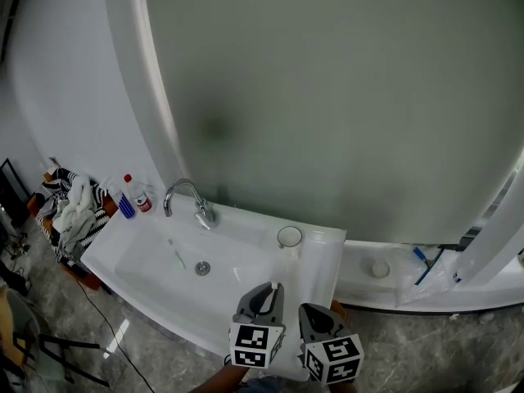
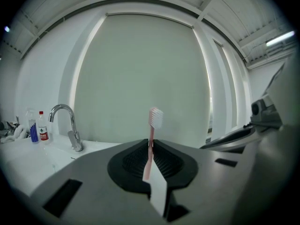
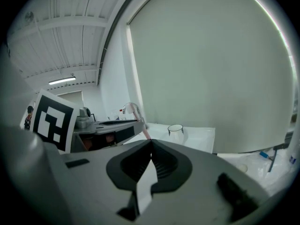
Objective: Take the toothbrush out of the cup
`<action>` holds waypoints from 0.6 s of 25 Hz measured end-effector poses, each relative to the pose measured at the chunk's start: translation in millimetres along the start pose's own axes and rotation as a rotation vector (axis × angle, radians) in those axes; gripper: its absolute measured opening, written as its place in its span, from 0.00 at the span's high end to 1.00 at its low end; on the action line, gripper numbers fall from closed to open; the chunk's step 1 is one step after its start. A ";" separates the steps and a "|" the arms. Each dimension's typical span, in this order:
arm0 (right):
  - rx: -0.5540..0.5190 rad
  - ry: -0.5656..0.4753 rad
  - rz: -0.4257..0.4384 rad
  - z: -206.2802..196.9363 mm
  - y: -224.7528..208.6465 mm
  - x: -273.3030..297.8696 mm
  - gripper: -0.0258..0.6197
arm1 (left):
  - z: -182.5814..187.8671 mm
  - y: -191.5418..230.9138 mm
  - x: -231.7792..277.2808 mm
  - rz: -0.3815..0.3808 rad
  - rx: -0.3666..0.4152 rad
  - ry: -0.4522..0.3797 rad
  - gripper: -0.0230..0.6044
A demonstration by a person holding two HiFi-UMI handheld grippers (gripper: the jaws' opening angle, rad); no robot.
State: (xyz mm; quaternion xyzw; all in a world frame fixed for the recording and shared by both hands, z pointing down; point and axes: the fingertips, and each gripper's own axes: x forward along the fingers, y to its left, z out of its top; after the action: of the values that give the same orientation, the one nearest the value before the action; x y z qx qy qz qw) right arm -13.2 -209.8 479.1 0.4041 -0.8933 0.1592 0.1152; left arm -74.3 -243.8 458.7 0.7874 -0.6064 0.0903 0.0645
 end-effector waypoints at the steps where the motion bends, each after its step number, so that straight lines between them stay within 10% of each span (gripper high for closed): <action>1: -0.002 -0.002 0.002 -0.5 0.5 -2.0 0.94 | -0.4 -2.8 -3.5 0.000 0.000 0.000 0.90; 15: -0.022 -0.041 0.034 -9.5 25.8 -31.7 0.94 | -11.5 -33.2 -61.5 -0.010 -0.007 -0.007 0.90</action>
State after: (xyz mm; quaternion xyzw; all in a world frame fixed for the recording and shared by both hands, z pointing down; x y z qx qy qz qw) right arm -11.6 -168.5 472.4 0.3909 -0.9039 0.1428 0.0988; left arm -58.2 -174.8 456.6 0.7906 -0.6028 0.0851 0.0657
